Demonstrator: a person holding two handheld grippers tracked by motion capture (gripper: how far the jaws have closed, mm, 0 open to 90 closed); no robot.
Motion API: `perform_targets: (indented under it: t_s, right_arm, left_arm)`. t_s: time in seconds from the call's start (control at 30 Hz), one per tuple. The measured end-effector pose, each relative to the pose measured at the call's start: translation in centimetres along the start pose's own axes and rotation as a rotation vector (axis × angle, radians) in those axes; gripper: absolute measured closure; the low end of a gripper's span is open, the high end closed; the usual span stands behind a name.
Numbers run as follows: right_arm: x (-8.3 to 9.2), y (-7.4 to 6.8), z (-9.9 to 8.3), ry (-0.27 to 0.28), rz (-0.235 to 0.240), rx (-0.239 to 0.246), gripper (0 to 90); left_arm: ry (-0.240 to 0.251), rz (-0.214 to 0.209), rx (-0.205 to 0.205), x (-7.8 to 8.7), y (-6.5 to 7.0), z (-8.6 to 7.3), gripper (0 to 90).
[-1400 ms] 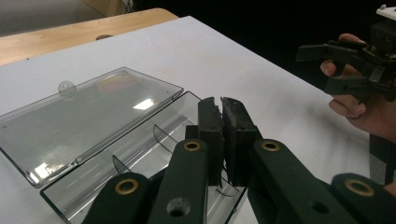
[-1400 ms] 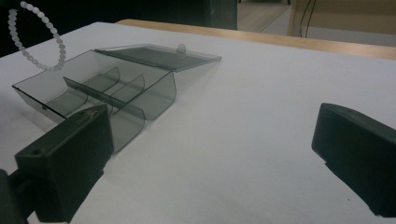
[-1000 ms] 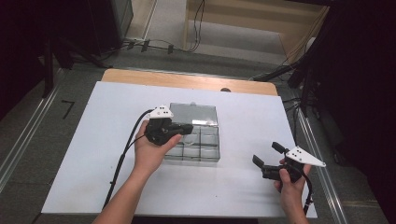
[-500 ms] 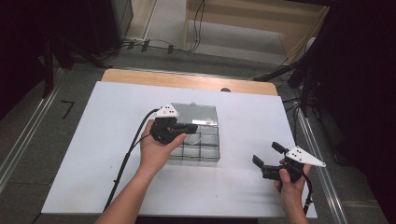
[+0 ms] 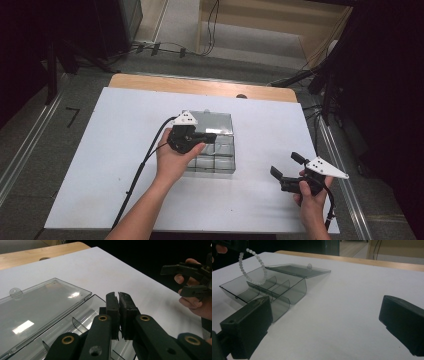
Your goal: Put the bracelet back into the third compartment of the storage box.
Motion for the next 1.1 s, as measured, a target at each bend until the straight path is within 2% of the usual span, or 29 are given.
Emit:
perform_targets:
  t_s: [0.73,1.1]
  right_arm:
    - [0.1,0.2,0.0,0.004,0.003,0.001,0.0]
    - [0.1,0.2,0.0,0.004,0.003,-0.007,0.0]
  left_arm:
    - [-0.01,-0.004,0.016,-2.8,-0.7,-0.3,87.3]
    - [-0.009,-0.002,0.037,-4.0,-1.0,-0.4,87.4]
Point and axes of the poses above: each handheld gripper's, and its own axes: x roughly backward along the jaws, z roughly out of its top, y roughly to its right, the point moved 6 cm from there along -x, roughly forward along the jaws, and after that the axes turned 1 degree about -z, right-handed, at the moved point
